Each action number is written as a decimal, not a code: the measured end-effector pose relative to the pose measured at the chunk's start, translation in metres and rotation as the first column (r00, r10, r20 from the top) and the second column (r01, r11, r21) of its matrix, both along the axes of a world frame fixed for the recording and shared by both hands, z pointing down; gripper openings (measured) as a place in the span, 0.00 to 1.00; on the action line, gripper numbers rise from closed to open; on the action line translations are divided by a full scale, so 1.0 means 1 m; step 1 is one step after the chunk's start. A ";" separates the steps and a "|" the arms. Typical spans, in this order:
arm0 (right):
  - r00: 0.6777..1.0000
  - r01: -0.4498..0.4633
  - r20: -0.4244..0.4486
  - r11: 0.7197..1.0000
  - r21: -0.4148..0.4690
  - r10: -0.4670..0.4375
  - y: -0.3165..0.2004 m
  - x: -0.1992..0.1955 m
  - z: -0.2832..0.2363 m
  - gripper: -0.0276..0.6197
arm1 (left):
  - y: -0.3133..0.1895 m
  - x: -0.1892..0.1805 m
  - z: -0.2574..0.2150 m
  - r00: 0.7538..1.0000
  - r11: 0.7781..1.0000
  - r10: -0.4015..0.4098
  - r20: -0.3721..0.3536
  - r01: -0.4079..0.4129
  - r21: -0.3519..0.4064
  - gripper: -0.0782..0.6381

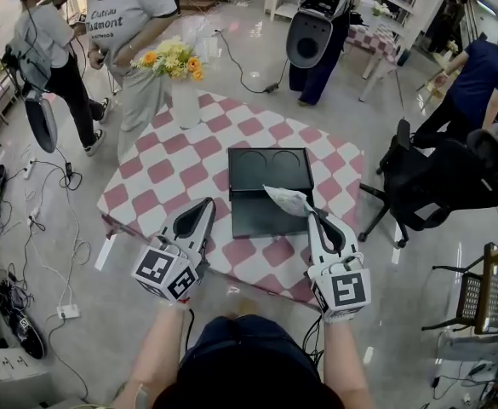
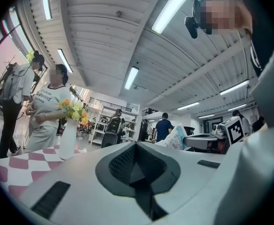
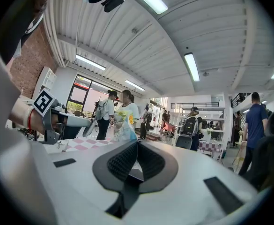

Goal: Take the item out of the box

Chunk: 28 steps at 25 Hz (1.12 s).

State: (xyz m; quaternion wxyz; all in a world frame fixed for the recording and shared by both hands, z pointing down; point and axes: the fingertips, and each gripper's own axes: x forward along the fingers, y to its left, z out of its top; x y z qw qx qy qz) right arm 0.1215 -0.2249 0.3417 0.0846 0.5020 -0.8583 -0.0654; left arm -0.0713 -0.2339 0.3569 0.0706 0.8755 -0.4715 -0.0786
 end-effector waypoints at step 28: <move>0.997 -0.027 0.076 0.999 0.045 0.023 0.003 0.013 -0.036 0.05 | -0.004 -0.002 -0.037 0.999 0.998 -0.021 -0.028 0.022 0.051 0.12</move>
